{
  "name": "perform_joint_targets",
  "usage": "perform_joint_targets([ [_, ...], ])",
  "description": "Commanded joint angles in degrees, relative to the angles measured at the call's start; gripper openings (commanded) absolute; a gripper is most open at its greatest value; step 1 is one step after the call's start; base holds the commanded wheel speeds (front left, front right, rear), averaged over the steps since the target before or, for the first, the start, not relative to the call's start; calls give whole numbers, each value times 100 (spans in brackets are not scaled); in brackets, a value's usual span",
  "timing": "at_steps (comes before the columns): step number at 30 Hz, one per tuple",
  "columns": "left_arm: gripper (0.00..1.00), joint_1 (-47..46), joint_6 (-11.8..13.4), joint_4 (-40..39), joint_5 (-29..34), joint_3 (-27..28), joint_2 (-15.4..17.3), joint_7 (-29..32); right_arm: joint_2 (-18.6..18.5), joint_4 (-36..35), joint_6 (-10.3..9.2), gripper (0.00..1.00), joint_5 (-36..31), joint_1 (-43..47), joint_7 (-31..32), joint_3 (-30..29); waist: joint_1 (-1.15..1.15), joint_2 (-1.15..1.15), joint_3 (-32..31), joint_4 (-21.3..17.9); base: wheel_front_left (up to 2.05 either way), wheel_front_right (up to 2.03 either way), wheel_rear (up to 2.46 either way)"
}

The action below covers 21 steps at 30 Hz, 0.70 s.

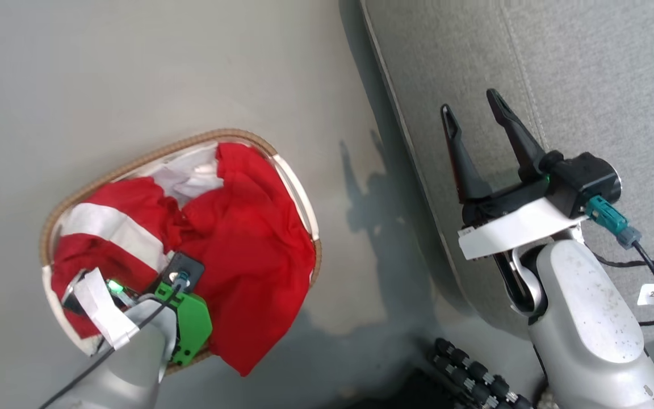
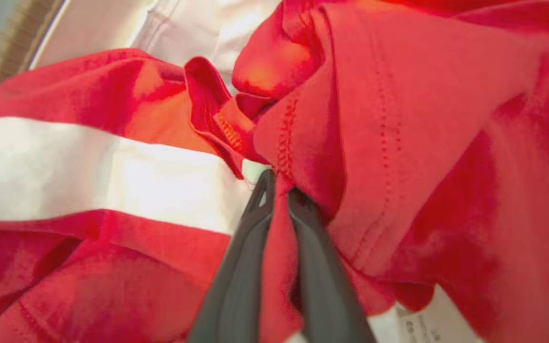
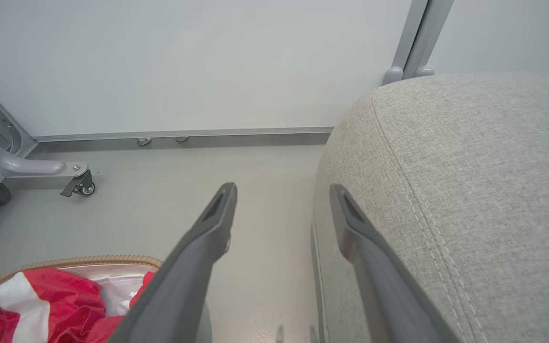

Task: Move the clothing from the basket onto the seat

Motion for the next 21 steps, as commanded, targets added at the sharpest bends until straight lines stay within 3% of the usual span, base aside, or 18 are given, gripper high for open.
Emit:
perform_joint_targets([
  [1, 0, 132, -22, -24, -58, 19, -45, -73, -24, 53, -4, 100, -59, 133, -14, -64, 0, 0, -619, 374, 0, 0, 0],
  [8, 0, 511, -97, -358, -273, 85, -259, -249, -24, 198, -4, 100, -282, 537, -14, -270, 0, 0, -1354, 743, 0, 0, 0],
  [21, 0, 1311, -70, -1891, -570, 317, -363, -239, -23, 402, -4, 100, -519, 1169, -14, -423, 0, 0, -2374, 1256, 0, 0, 0],
])
